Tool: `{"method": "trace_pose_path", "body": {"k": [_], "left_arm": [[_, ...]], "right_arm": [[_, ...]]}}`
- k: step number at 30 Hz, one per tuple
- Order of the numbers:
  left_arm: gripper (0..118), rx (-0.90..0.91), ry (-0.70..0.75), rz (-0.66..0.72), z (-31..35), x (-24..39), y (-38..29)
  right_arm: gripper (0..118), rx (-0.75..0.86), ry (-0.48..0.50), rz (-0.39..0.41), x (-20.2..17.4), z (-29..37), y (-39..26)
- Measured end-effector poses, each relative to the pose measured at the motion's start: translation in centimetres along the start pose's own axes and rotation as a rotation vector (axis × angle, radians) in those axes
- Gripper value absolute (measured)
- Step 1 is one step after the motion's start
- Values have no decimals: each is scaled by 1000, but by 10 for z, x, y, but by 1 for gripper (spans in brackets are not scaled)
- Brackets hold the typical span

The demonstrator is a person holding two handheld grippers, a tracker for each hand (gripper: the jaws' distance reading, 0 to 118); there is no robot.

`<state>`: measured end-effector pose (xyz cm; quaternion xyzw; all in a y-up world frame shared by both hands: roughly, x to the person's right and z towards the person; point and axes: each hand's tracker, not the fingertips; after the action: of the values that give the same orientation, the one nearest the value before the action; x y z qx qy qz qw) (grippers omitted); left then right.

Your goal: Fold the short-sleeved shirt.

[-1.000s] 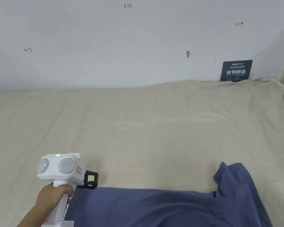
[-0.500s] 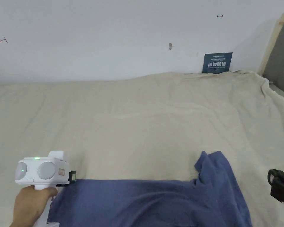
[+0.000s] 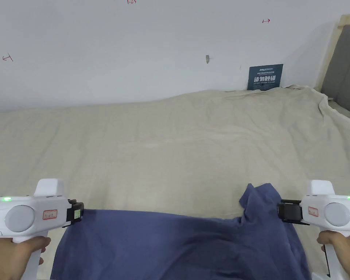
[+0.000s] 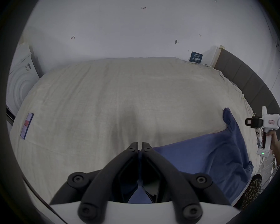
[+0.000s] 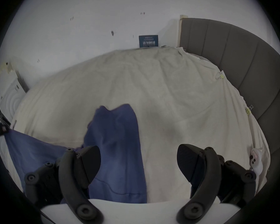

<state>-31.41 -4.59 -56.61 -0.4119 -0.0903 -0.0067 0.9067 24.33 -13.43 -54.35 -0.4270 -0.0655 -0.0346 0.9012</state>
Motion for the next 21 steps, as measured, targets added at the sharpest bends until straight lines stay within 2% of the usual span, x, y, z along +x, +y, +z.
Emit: {"method": "trace_pose_path", "body": {"k": [2,4,8,11,13,14,15,17,21], "left_arm": [[0,4,-1,-2,3,0,1],[0,0,-2,1,3,0,0],[0,-2,-4,6,3,1,-2],[0,-7,-2,7,1,0,-4],[0,-12,0,11,-4,-6,-8],[0,-13,2,15,-4,-7,-10],[0,-16,1,18,-4,-8,-12],[0,-19,5,24,-7,-12,-16],[0,-8,9,49,-3,-17,-20]], "right_arm": [[87,-27,-58,30,-3,-10,-3],[86,-65,-48,42,-7,-16,-6],[56,-125,-3,22,-15,-27,-16],[39,-148,26,16,-16,-41,-25],[32,-116,2,-4,-17,-37,-27],[5,-113,11,-1,-18,-36,-27],[1,-113,17,15,-22,-31,-27],[1,-101,8,62,-26,-24,-26],[0,-22,42,21,-21,11,-19]]}}
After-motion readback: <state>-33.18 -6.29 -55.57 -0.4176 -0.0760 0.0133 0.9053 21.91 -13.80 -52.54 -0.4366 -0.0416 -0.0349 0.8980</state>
